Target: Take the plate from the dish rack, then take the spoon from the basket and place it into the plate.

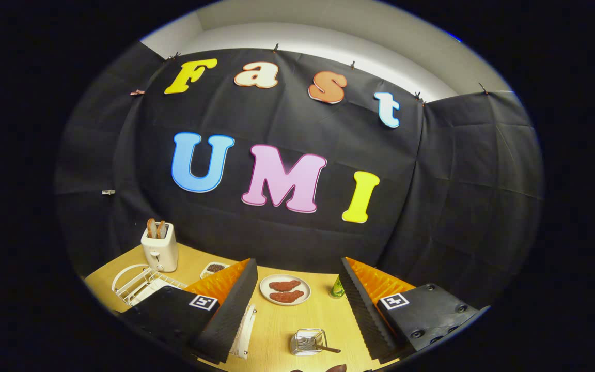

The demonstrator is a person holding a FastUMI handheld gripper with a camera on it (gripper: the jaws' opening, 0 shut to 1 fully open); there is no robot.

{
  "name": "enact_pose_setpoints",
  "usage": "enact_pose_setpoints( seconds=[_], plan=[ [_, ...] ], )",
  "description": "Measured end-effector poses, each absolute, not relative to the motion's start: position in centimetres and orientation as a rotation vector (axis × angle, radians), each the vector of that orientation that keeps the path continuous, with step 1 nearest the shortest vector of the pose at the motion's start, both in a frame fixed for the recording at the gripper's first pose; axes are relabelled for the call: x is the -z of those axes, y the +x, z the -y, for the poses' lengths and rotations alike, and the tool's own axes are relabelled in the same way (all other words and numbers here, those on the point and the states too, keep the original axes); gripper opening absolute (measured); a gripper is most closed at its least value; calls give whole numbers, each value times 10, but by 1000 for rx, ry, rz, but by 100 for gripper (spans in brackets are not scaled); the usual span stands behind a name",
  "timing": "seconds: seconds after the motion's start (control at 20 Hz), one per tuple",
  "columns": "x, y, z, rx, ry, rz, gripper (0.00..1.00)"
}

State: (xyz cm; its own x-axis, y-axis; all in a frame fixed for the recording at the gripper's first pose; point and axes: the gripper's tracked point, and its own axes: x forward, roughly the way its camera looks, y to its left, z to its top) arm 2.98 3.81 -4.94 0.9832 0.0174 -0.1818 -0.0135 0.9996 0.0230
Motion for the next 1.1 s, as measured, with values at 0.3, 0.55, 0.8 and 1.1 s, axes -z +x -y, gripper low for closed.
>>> enact_pose_setpoints(
  seconds=[0.3, 0.55, 0.8, 1.1],
  plan=[
    [108, 47, -81, -64, 27, -418, 97],
    [160, 59, -121, -79, -17, -607, 88],
    [214, 68, -140, -17, -61, -757, 70],
    [262, 64, -154, 51, -43, -892, 44]
  ],
)
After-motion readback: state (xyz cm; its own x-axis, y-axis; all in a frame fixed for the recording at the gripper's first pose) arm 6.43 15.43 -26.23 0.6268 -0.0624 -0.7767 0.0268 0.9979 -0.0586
